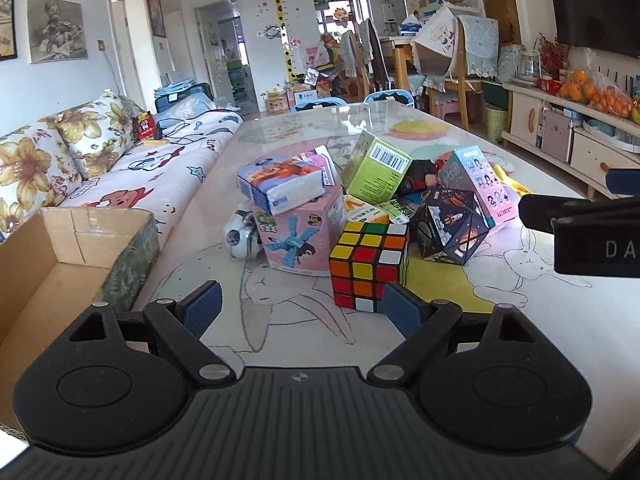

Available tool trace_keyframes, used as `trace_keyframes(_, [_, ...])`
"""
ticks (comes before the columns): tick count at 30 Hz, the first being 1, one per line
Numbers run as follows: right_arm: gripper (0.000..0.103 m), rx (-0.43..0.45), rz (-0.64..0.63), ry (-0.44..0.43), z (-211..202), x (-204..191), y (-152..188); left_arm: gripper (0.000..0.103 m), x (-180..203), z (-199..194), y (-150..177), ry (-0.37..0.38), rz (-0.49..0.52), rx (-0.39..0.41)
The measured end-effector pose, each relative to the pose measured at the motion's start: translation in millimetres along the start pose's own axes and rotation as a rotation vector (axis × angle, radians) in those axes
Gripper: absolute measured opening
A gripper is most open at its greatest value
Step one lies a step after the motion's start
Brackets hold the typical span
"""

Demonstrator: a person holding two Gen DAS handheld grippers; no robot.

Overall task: Organize rigid objects
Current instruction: 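Grasp the Rubik's cube with the left tool while the right tool grasps the pink HELLO box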

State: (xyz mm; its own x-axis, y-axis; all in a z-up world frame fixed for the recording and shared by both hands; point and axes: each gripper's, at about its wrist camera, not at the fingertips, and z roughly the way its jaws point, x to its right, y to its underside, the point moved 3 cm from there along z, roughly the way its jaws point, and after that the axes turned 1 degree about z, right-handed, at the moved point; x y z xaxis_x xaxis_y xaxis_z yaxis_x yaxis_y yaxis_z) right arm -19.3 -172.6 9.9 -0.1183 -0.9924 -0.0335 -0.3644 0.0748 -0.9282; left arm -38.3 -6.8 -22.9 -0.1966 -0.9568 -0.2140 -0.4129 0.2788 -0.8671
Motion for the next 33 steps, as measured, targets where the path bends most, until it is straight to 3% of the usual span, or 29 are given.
trace_keyframes(7, [0.100, -0.017, 0.027, -0.034, 30.7, 6.9, -9.1, 0.103, -3.8, 4.2, -4.3, 0.041, 0.005, -0.011])
trace_keyframes(9, [0.092, -0.015, 0.029, -0.021, 40.0, 10.0, -13.5, 0.103, -4.5, 4.4, -4.0, 0.054, -0.004, -0.020])
trace_keyframes(16, [0.083, -0.037, 0.070, -0.027, 72.1, 17.8, -23.5, 0.100, -9.0, 3.6, -7.4, 0.074, -0.035, -0.088])
trace_keyframes(20, [0.066, -0.080, 0.126, -0.052, 89.6, 23.6, -25.3, 0.096, -7.1, 2.3, -10.1, 0.088, -0.040, -0.120])
trace_keyframes(23, [0.062, -0.096, 0.111, -0.044, 98.4, 21.6, -25.2, 0.095, -7.0, 1.3, -9.4, 0.107, -0.060, -0.127])
trace_keyframes(26, [0.061, -0.106, 0.097, -0.043, 104.0, 19.6, -23.8, 0.091, -10.0, 0.1, -7.1, 0.131, -0.069, -0.131])
trace_keyframes(28, [0.055, -0.115, 0.096, -0.038, 107.3, 21.2, -23.6, 0.082, -10.9, 0.8, -8.2, 0.149, -0.075, -0.132])
trace_keyframes(30, [0.041, -0.127, 0.110, -0.049, 109.7, 22.5, -23.0, 0.074, -8.1, 4.5, -10.7, 0.162, -0.074, -0.131])
trace_keyframes(33, [0.037, -0.130, 0.095, -0.040, 109.4, 21.6, -22.6, 0.070, -6.0, 7.2, -9.1, 0.165, -0.079, -0.130])
